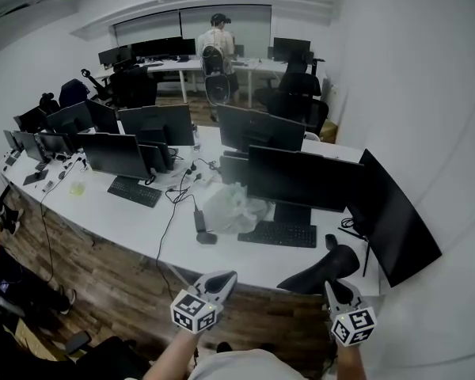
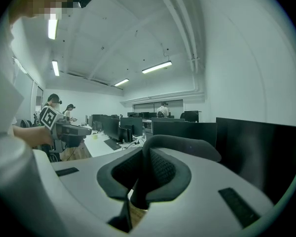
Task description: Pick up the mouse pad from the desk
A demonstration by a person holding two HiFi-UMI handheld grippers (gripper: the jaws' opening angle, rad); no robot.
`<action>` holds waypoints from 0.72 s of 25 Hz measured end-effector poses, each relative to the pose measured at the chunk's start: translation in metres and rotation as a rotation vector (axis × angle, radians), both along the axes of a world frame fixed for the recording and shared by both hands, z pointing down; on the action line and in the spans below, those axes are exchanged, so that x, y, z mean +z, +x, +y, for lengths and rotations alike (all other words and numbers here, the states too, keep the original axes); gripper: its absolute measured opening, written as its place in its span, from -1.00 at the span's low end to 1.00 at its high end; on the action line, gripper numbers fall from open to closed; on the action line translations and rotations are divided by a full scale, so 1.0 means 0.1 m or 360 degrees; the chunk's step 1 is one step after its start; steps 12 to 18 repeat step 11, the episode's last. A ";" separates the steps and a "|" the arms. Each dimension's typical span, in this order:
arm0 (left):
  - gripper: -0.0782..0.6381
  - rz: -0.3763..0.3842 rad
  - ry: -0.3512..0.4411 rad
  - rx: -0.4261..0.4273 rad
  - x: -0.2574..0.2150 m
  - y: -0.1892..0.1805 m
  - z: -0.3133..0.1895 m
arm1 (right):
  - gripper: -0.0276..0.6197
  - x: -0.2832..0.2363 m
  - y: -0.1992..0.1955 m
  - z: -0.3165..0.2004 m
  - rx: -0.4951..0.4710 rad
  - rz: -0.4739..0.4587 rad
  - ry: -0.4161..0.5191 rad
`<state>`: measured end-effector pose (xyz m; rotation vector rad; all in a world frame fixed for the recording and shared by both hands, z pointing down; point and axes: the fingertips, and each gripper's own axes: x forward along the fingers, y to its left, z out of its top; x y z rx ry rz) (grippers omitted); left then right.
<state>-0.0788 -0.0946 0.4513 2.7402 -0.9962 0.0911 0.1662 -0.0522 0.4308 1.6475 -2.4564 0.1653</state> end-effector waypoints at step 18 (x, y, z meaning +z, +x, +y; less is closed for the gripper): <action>-0.73 0.0009 -0.0005 -0.0012 -0.04 -0.06 0.01 | -0.78 -0.09 -0.05 0.02 -0.0020 0.0008 0.0021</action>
